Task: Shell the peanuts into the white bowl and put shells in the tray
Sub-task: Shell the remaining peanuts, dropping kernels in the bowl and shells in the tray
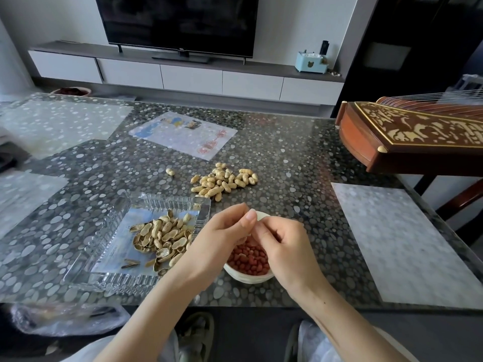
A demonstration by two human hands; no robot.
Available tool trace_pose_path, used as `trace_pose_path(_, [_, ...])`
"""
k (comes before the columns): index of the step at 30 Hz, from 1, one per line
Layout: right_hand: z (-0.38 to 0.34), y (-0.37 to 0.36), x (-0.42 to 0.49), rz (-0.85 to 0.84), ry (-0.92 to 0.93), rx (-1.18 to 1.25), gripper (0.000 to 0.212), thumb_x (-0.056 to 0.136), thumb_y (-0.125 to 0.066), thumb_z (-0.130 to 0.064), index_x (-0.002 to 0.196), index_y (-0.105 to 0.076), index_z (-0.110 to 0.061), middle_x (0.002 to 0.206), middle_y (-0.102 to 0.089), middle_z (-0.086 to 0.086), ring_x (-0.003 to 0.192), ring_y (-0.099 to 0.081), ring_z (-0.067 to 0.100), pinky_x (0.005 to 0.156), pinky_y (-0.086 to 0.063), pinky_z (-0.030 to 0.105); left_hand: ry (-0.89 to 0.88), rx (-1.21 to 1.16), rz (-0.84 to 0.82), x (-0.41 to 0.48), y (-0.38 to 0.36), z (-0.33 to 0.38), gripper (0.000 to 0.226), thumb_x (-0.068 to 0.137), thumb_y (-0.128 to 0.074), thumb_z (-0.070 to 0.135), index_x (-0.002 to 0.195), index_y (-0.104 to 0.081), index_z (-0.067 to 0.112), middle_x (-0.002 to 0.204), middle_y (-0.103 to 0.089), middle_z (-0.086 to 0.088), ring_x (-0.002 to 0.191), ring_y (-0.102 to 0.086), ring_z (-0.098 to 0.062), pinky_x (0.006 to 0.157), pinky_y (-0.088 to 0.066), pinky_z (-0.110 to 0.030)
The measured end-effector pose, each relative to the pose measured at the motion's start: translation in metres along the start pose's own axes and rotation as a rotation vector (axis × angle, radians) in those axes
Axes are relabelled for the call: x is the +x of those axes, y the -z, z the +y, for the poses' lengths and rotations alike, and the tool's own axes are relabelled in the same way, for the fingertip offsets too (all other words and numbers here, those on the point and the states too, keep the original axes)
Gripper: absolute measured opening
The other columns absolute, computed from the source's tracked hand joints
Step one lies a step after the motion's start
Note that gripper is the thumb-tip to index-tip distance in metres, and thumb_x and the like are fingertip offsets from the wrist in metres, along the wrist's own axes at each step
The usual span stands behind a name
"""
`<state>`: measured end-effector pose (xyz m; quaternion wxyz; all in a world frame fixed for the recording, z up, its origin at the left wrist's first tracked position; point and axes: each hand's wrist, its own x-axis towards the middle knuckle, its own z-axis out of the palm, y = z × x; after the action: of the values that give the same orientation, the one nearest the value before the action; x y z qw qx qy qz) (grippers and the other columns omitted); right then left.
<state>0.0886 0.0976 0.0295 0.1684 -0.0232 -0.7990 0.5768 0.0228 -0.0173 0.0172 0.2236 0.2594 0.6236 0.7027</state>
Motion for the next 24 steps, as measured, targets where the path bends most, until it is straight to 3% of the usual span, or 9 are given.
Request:
trace_pose_path(3, [0.0, -0.001, -0.001, -0.017, -0.024, -0.014, 0.04, 0.097, -0.053, -0.021, 0.057, -0.059, -0.017, 0.051, -0.054, -0.01, 0.052, -0.049, 0.0, 0.052, -0.04, 0.018, 0.042, -0.164, 0.0, 0.0, 0.0, 0.0, 0.026, 0.086, -0.057, 0.026, 0.072, -0.047, 0.007, 0.068, -0.037, -0.007, 0.065, -0.036, -0.014, 0.064, -0.032, -0.026])
trace_pose_path(6, [-0.006, 0.002, 0.003, -0.11, -0.074, 0.086, 0.032, 0.097, -0.049, -0.026, 0.072, -0.066, -0.017, 0.058, -0.061, -0.014, 0.059, -0.057, -0.002, 0.057, -0.043, 0.013, 0.037, -0.265, 0.02, 0.001, -0.005, 0.006, 0.028, 0.09, -0.054, 0.021, 0.069, -0.044, 0.005, 0.058, -0.046, -0.003, 0.052, -0.049, -0.01, 0.054, -0.042, -0.018])
trace_pose_path(8, [-0.005, 0.005, 0.005, -0.143, -0.099, 0.131, 0.033, 0.093, -0.048, -0.038, 0.083, -0.068, -0.014, 0.065, -0.065, -0.008, 0.064, -0.06, 0.003, 0.059, -0.046, 0.014, 0.034, -0.298, 0.044, 0.002, -0.008, 0.01, 0.027, 0.088, -0.05, 0.022, 0.075, -0.047, -0.001, 0.059, -0.049, -0.012, 0.052, -0.055, -0.013, 0.054, -0.047, -0.021])
trace_pose_path(11, [0.003, 0.003, 0.007, -0.085, -0.031, 0.068, 0.044, 0.092, -0.044, -0.041, 0.093, -0.068, -0.005, 0.082, -0.069, 0.009, 0.079, -0.066, 0.017, 0.071, -0.054, 0.025, 0.026, -0.145, 0.082, 0.003, -0.01, 0.005, 0.044, 0.087, -0.048, 0.04, 0.087, -0.056, -0.003, 0.073, -0.062, -0.014, 0.069, -0.063, -0.019, 0.07, -0.053, -0.029])
trace_pose_path(14, [0.011, -0.004, 0.007, 0.06, 0.121, -0.17, 0.045, 0.1, -0.038, -0.039, 0.087, -0.066, -0.007, 0.072, -0.066, 0.001, 0.068, -0.062, 0.011, 0.062, -0.05, 0.028, 0.031, 0.108, 0.135, 0.003, -0.015, -0.001, 0.051, 0.086, -0.04, 0.056, 0.09, -0.065, 0.011, 0.093, -0.068, -0.016, 0.093, -0.064, -0.032, 0.09, -0.05, -0.048])
trace_pose_path(17, [0.015, -0.006, 0.006, 0.134, 0.153, -0.256, 0.042, 0.101, -0.037, -0.035, 0.071, -0.058, -0.014, 0.058, -0.056, -0.007, 0.054, -0.052, 0.008, 0.05, -0.04, 0.024, -0.016, 0.205, 0.19, 0.003, -0.02, 0.001, 0.047, 0.091, -0.034, 0.049, 0.089, -0.063, 0.011, 0.089, -0.068, -0.013, 0.088, -0.064, -0.027, 0.086, -0.051, -0.046])
trace_pose_path(20, [0.01, -0.007, 0.006, 0.151, 0.007, -0.112, 0.042, 0.102, -0.038, -0.026, 0.063, -0.052, -0.021, 0.051, -0.052, -0.014, 0.05, -0.047, 0.001, 0.049, -0.035, 0.016, -0.084, 0.304, 0.208, 0.002, -0.022, 0.002, 0.043, 0.098, -0.031, 0.037, 0.089, -0.059, 0.006, 0.088, -0.065, -0.015, 0.084, -0.06, -0.027, 0.079, -0.049, -0.04])
trace_pose_path(24, [0.011, -0.006, 0.007, 0.105, -0.131, 0.07, 0.038, 0.102, -0.038, -0.026, 0.082, -0.07, -0.02, 0.076, -0.072, -0.005, 0.077, -0.067, 0.0, 0.068, -0.049, 0.014, -0.07, 0.287, 0.156, 0.0, -0.019, 0.002, 0.039, 0.097, -0.031, 0.039, 0.087, -0.059, 0.013, 0.074, -0.062, 0.01, 0.069, -0.056, -0.006, 0.069, -0.046, -0.026])
